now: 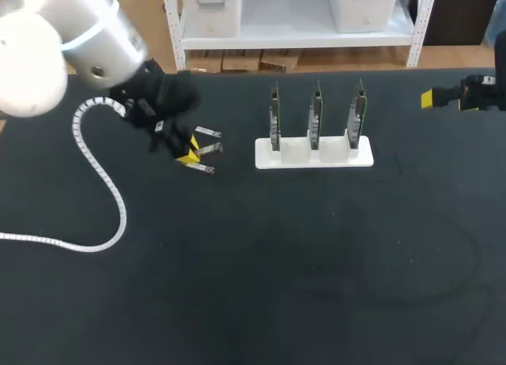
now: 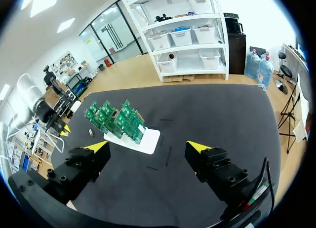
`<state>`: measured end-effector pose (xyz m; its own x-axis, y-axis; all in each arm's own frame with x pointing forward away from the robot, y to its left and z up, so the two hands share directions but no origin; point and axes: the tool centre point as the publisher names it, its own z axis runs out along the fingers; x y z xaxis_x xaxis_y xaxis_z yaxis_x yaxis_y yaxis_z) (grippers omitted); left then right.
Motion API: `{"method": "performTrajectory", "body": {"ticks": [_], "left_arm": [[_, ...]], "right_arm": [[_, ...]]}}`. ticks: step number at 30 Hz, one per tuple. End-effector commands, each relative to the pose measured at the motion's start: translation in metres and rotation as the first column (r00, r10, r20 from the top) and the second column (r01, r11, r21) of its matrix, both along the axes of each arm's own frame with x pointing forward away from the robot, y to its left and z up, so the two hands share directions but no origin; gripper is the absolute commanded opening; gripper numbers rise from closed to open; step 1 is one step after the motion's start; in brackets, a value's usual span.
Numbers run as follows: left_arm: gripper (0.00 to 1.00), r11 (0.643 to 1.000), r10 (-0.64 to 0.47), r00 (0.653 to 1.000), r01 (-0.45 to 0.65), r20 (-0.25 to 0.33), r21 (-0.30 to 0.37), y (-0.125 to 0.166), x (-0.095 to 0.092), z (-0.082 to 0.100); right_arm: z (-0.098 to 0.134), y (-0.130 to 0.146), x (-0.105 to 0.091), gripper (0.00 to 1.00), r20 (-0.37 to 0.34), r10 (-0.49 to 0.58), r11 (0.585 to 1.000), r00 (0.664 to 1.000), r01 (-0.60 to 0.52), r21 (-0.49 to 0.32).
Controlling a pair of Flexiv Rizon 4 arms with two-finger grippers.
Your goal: Pick up the optical module with the left hand, and insert it into the network port with the right hand.
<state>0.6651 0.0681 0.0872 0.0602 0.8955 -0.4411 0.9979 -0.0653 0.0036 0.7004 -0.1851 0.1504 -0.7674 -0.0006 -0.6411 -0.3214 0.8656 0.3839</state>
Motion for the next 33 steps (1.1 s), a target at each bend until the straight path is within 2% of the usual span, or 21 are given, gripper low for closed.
{"method": "performTrajectory", "body": {"ticks": [1, 3, 6, 7, 8, 9, 11, 33], "left_arm": [[0.00, 0.986, -0.013, 0.997, 0.025, 0.076, -0.165, 0.006, -0.009, 0.019], [0.00, 0.982, -0.031, 0.994, 0.051, 0.108, -0.180, 0.003, -0.010, 0.028], [0.00, 0.982, -0.052, 0.982, 0.083, 0.180, -0.168, -0.001, -0.011, 0.040], [0.00, 0.983, -0.052, 0.985, 0.079, 0.163, -0.164, -0.001, -0.012, 0.042], [0.00, 0.974, -0.081, 0.978, 0.119, 0.193, -0.194, -0.001, -0.013, 0.047], [0.00, 0.973, -0.077, 0.977, 0.117, 0.199, -0.198, -0.001, -0.014, 0.050], [0.00, 0.966, -0.063, 0.967, 0.121, 0.247, -0.227, 0.000, -0.015, 0.057], [0.00, 0.966, -0.063, 0.967, 0.121, 0.247, -0.227, 0.000, -0.015, 0.057]], "right_arm": [[0.000, 0.001, -0.001, 1.00, 0.000, -0.003, 1.000, 1.000, 0.003, -0.003], [0.000, 0.001, -0.001, 1.00, 0.000, -0.003, 1.000, 1.000, 0.003, -0.003], [0.000, 0.001, -0.001, 1.00, 0.000, -0.003, 1.000, 1.000, 0.003, -0.003], [0.000, 0.001, -0.001, 1.00, 0.000, -0.003, 1.000, 1.000, 0.003, -0.003], [0.000, 0.001, -0.001, 1.00, 0.000, -0.003, 1.000, 1.000, 0.003, -0.003], [0.000, 0.001, -0.001, 1.00, 0.000, -0.003, 1.000, 1.000, 0.003, -0.003], [0.000, 0.001, -0.001, 1.00, 0.000, -0.003, 1.000, 1.000, 0.003, -0.003], [0.000, 0.001, -0.001, 1.00, 0.000, -0.003, 1.000, 1.000, 0.003, -0.003]]}}
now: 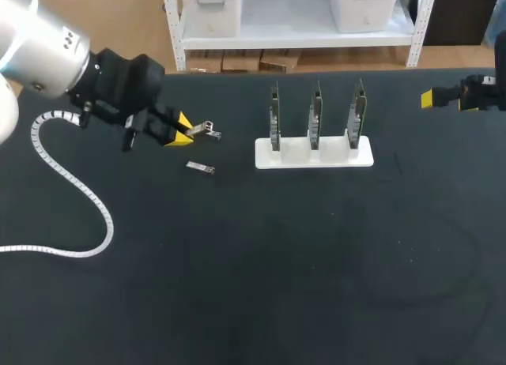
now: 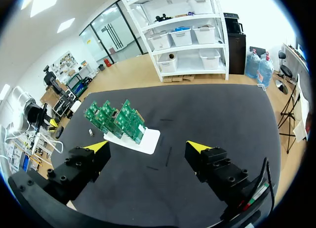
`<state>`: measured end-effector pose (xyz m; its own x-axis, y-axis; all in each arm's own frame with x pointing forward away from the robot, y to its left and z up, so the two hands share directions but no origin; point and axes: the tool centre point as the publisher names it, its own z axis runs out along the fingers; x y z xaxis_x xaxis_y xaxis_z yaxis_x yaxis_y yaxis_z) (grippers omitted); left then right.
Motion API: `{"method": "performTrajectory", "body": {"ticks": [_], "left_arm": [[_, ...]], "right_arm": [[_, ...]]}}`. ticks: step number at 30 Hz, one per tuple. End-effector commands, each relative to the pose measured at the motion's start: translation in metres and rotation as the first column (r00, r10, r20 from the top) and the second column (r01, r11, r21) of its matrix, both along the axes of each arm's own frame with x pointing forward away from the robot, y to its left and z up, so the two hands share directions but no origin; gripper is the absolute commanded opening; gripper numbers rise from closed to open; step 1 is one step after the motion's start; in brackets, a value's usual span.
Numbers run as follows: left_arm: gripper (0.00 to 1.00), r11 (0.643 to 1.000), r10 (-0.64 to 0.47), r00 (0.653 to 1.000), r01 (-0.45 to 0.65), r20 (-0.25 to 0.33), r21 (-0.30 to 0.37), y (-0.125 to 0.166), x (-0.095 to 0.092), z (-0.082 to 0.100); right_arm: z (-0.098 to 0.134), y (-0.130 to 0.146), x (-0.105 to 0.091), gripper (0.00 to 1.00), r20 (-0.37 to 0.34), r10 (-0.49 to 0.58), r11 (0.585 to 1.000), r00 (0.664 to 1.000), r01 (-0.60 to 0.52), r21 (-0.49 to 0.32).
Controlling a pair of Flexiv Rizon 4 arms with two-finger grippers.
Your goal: Pick up the optical module with the left hand, and insert it into the network port with the right hand.
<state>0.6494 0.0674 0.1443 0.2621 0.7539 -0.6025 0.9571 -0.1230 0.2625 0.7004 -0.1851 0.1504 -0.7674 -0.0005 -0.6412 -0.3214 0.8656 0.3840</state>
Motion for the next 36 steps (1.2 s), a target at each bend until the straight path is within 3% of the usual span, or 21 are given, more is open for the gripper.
{"method": "performTrajectory", "body": {"ticks": [1, 15, 17, 23, 31, 36], "left_arm": [[0.00, 1.000, -0.003, 1.000, 0.003, 0.001, -0.002, 0.001, 0.000, -0.001], [0.00, 1.000, 0.002, 1.000, -0.002, -0.009, -0.017, -0.001, -0.001, 0.000], [0.00, 0.998, 0.024, 0.999, -0.025, -0.026, -0.059, -0.007, -0.002, 0.007], [0.00, 0.996, 0.042, 0.999, -0.041, 0.005, -0.078, -0.024, 0.010, 0.038], [0.00, 0.977, 0.065, 0.998, -0.067, -0.018, -0.200, -0.048, 0.033, 0.056], [0.00, 0.948, 0.073, 0.997, -0.081, -0.037, -0.307, -0.068, 0.049, 0.063]], "right_arm": [[0.000, 0.001, -0.001, 1.00, 0.000, -0.003, 1.000, 1.000, 0.003, -0.003], [0.000, 0.001, -0.001, 1.00, 0.000, -0.003, 1.000, 1.000, 0.003, -0.003], [0.000, 0.001, -0.001, 1.00, 0.000, -0.003, 1.000, 1.000, 0.003, -0.003], [0.000, 0.001, -0.001, 1.00, 0.000, -0.003, 1.000, 1.000, 0.003, -0.003], [0.000, 0.001, -0.001, 1.00, 0.000, -0.003, 1.000, 1.000, 0.003, -0.003], [0.000, 0.001, -0.001, 1.00, 0.000, -0.003, 1.000, 1.000, 0.003, -0.003]]}}
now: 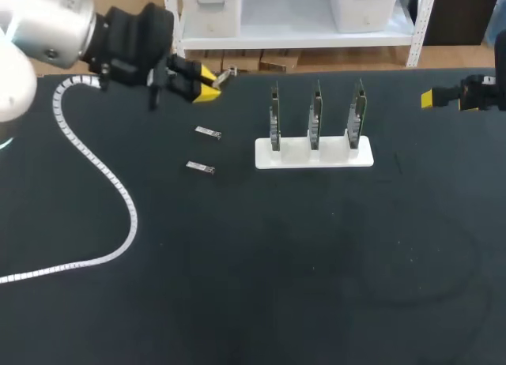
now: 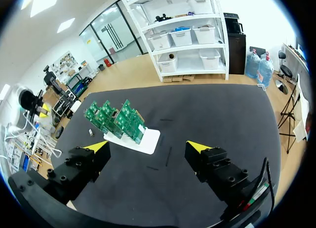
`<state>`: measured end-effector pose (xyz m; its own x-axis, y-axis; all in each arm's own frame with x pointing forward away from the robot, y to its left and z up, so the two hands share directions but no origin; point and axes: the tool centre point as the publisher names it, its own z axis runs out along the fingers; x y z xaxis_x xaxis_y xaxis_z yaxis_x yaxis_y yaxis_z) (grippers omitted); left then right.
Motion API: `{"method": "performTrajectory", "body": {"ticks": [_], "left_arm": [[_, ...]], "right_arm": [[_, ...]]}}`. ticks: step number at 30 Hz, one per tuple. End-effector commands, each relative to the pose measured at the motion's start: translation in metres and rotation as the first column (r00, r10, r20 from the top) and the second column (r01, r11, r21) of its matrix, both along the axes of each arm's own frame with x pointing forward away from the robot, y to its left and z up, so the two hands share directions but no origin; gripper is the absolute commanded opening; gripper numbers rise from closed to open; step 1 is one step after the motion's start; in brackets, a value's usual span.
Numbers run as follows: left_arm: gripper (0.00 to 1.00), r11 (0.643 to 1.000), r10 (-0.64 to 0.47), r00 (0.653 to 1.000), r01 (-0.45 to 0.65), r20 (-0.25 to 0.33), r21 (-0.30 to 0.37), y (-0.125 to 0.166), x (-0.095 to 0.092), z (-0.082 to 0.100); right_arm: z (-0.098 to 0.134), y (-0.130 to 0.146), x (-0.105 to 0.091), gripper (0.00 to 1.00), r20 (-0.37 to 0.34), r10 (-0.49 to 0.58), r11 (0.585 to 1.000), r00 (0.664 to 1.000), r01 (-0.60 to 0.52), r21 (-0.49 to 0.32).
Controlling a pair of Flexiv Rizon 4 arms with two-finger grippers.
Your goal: Pick up the optical module with the left hand, and insert it into the network port with the right hand.
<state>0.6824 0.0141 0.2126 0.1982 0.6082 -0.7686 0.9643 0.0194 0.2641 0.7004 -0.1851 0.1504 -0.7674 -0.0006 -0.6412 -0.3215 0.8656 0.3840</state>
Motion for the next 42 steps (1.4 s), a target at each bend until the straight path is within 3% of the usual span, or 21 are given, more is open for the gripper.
{"method": "performTrajectory", "body": {"ticks": [1, 10, 19, 24, 32, 38, 42], "left_arm": [[0.00, 0.995, -0.006, 1.000, 0.005, -0.012, -0.097, -0.019, 0.019, -0.004], [0.00, 0.984, -0.022, 1.000, 0.020, -0.010, -0.175, -0.048, 0.034, 0.009], [0.00, 0.952, -0.014, 0.994, -0.019, -0.104, -0.305, -0.066, 0.046, -0.004], [0.00, 0.938, -0.020, 0.994, -0.019, -0.108, -0.346, -0.076, 0.049, -0.008], [0.00, 0.909, -0.101, 0.990, 0.053, -0.096, -0.412, -0.093, 0.043, -0.019], [0.00, 0.851, -0.196, 0.975, 0.116, -0.104, -0.513, -0.102, 0.044, -0.025], [0.00, 0.862, -0.248, 0.962, 0.164, -0.118, -0.480, -0.107, 0.043, -0.026]], "right_arm": [[0.000, 0.001, -0.001, 1.00, 0.000, -0.003, 1.000, 1.000, 0.003, -0.003], [0.000, 0.001, -0.001, 1.00, 0.000, -0.003, 1.000, 1.000, 0.003, -0.003], [0.000, 0.001, -0.001, 1.00, 0.000, -0.003, 1.000, 1.000, 0.003, -0.003], [0.000, 0.001, -0.001, 1.00, 0.000, -0.003, 1.000, 1.000, 0.003, -0.003], [0.000, 0.001, -0.001, 1.00, 0.000, -0.003, 1.000, 1.000, 0.003, -0.003], [0.000, 0.001, -0.001, 1.00, 0.000, -0.003, 1.000, 1.000, 0.003, -0.003], [0.000, 0.001, -0.001, 1.00, 0.000, -0.003, 1.000, 1.000, 0.003, -0.003]]}}
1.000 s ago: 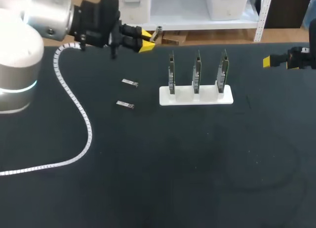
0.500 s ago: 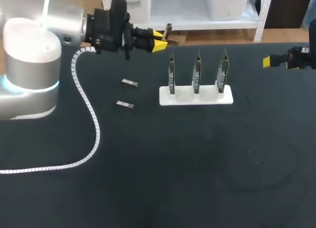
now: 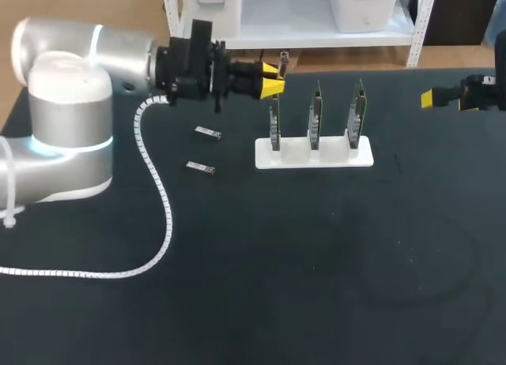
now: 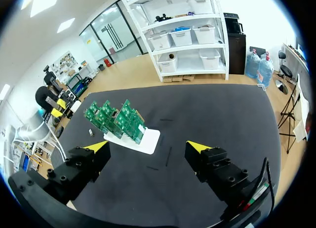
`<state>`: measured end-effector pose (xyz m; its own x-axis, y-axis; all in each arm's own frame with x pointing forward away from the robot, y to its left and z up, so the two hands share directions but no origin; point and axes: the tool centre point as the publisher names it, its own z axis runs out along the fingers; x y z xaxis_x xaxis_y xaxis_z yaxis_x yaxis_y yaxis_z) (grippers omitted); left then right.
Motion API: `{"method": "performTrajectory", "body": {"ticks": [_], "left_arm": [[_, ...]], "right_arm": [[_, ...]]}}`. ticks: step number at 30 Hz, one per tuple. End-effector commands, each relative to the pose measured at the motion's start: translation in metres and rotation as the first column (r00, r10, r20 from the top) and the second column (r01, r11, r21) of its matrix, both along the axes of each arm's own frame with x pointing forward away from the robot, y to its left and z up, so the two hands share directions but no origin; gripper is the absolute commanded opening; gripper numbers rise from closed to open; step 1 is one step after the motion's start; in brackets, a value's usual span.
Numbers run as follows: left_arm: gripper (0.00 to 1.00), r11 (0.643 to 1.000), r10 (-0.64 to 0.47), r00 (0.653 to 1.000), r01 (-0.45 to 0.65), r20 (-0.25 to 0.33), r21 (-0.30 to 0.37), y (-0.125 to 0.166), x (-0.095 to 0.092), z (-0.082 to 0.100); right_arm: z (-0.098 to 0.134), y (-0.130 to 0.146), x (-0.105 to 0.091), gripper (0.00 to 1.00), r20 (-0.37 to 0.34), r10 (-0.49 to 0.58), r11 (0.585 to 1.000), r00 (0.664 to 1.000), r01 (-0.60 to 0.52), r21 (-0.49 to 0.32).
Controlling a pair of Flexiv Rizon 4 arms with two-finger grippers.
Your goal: Pick up the optical module with the left hand, and insert it into the network port with the right hand.
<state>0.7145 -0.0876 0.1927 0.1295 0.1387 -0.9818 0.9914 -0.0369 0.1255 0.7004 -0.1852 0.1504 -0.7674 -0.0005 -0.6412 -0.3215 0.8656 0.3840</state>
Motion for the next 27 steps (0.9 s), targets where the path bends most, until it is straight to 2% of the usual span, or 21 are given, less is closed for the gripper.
{"method": "performTrajectory", "body": {"ticks": [1, 8, 13, 17, 27], "left_arm": [[0.00, 0.998, -0.070, 0.997, 0.070, -0.018, 0.000, -0.006, 0.011, -0.007], [0.00, 0.995, -0.015, 0.999, 0.018, -0.030, 0.101, -0.004, 0.014, -0.013], [0.00, 0.995, 0.022, 0.999, -0.018, -0.034, 0.095, 0.001, 0.017, -0.014], [0.00, 0.997, 0.057, 0.997, -0.054, -0.052, 0.060, 0.005, 0.019, -0.017], [0.00, 0.996, 0.083, 0.995, -0.081, -0.064, 0.030, 0.003, 0.026, -0.018]], "right_arm": [[0.000, 0.001, -0.001, 1.00, 0.000, -0.003, 1.000, 1.000, 0.003, -0.003], [0.000, 0.001, -0.001, 1.00, 0.000, -0.003, 1.000, 1.000, 0.003, -0.003], [0.000, 0.001, -0.001, 1.00, 0.000, -0.003, 1.000, 1.000, 0.003, -0.003], [0.000, 0.001, -0.001, 1.00, 0.000, -0.003, 1.000, 1.000, 0.003, -0.003], [0.000, 0.001, -0.001, 1.00, 0.000, -0.003, 1.000, 1.000, 0.003, -0.003]]}}
